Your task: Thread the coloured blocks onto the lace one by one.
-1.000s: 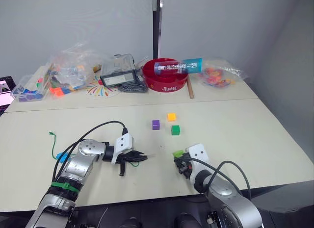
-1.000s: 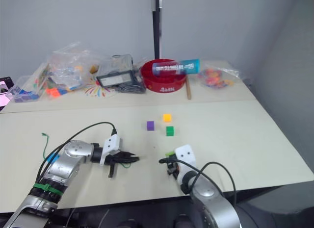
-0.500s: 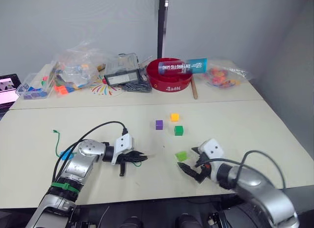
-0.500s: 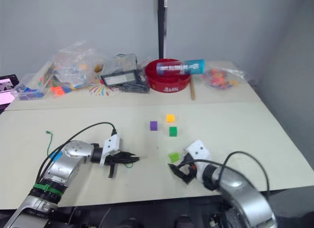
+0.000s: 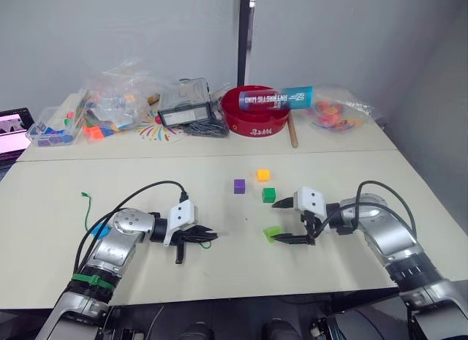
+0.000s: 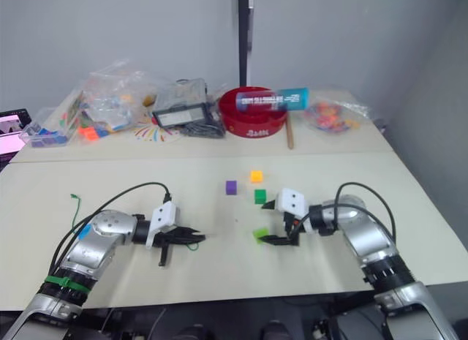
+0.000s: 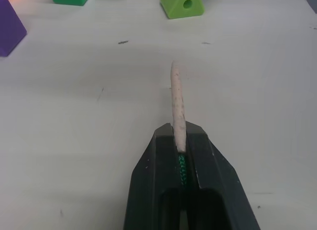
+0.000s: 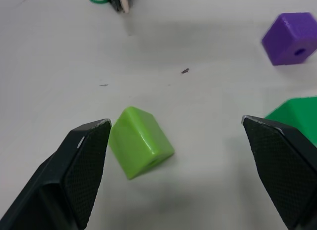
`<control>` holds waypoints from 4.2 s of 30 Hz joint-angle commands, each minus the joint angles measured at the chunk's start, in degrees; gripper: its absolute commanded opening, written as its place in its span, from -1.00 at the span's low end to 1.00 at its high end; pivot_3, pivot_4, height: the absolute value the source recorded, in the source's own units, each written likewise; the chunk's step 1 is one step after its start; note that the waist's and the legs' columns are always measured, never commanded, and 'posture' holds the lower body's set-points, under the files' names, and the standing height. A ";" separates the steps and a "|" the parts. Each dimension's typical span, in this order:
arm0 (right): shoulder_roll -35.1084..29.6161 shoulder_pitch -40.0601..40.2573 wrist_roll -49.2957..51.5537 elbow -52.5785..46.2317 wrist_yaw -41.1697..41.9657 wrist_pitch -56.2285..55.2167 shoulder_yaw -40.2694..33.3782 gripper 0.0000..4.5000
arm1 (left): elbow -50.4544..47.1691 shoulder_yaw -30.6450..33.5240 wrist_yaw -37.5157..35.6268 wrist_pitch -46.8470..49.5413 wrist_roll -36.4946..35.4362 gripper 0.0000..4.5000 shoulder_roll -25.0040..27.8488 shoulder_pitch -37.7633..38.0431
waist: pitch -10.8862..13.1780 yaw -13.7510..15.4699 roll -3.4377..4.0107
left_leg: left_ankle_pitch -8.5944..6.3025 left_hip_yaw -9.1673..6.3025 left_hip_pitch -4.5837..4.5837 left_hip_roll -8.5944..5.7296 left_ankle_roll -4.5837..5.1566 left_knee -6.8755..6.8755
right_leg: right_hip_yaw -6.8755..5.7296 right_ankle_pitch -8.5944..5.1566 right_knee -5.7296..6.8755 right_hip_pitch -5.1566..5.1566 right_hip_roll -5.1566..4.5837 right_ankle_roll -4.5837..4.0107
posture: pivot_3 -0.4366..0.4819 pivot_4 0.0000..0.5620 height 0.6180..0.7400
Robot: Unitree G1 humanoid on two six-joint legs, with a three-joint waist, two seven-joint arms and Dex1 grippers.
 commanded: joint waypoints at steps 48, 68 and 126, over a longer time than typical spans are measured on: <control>7.94 4.93 -7.75 -13.10 -4.69 13.71 4.45 -0.42 | 0.32 -5.58 -0.82 -2.48 3.17 -1.00 -3.76 -3.77 | -0.01 0.05 0.01 | 0.02 -0.02 0.08 -0.05 -0.04 0.01 | 0.01 0.01 0.04 0.03 0.06 0.01 | -0.05 -0.47 1.00; 5.43 4.90 -7.15 -14.47 -4.29 14.87 3.73 -0.42 | 1.16 -8.74 1.65 -3.15 9.25 -1.00 -3.20 -6.06 | -0.01 0.34 0.01 | 0.02 -0.03 0.11 -0.10 -0.04 0.06 | 0.00 0.01 0.02 0.13 0.02 0.01 | -0.05 -0.47 1.00; 7.42 5.09 -7.06 -17.69 -9.56 18.71 4.88 -0.42 | -4.52 -9.22 -0.98 4.63 9.12 0.58 -4.73 -10.28 | -0.01 0.40 0.02 | -0.13 -0.14 0.85 -0.11 0.21 -0.11 | -0.05 -0.01 -0.27 0.94 0.04 0.05 | -0.05 -0.47 1.00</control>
